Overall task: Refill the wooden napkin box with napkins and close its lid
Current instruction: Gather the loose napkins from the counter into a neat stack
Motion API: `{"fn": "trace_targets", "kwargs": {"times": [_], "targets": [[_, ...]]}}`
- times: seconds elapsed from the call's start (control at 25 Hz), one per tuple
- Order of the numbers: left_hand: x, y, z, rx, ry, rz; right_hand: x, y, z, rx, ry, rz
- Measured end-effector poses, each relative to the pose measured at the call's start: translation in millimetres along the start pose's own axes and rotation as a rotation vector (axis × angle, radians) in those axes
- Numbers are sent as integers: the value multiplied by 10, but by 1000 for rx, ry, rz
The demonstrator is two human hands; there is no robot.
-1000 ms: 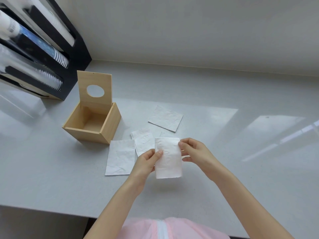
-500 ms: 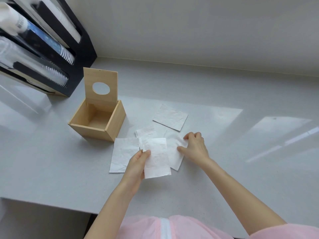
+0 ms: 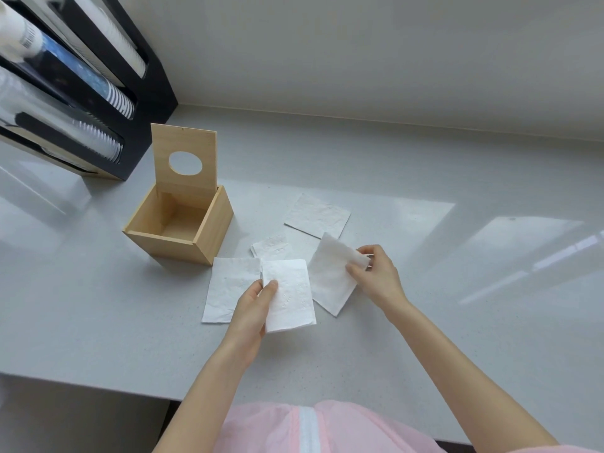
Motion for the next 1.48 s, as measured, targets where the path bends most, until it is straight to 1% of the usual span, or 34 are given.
{"fn": "trace_targets", "kwargs": {"times": [0.08, 0.16, 0.36, 0.44, 0.52, 0.6, 0.68, 0.8, 1.04, 1.12, 1.24, 1.36, 1.48], "targets": [[7, 44, 27, 0, 12, -32, 46, -77, -5, -259, 17, -23], [6, 85, 53, -19, 19, -61, 99, -161, -81, -387, -5, -54], [-11, 144, 73, -28, 31, -101, 312, -197, -462, -389, -150, -239], [-13, 191, 81, -20, 28, -128, 416, -104, -635, -401, -197, -370], [-12, 263, 67, -40, 29, -183, 511, 68, -757, -432, -204, -510], [12, 325, 67, -76, 29, -216, 549, 252, -796, -384, -195, -576], [53, 380, 87, -75, 28, -240, 513, 387, -733, -289, -170, -558], [81, 551, 129, -87, 35, -356, 410, 424, -549, -175, -111, -447], [39, 471, -15, 46, -59, -293, 310, 261, -312, -145, -35, -228], [34, 478, -40, 48, -71, -299, 294, 245, -313, -140, -35, -205], [61, 474, 3, 10, -30, -296, 280, 295, -348, -113, -53, -202], [91, 379, 56, -56, 9, -249, 280, 375, -380, -100, -66, -198], [123, 228, 104, -85, 8, -187, 291, 493, -424, -93, -66, -226]]}}
Point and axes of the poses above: each hand's wrist, its own x-axis away from the middle knuckle, its own y-axis out of the palm, z = x × y, the point moved 10 cm from there along -x, towards the middle knuckle, and after that the axes turned 7 degrees about -z, right-handed, at the moved point
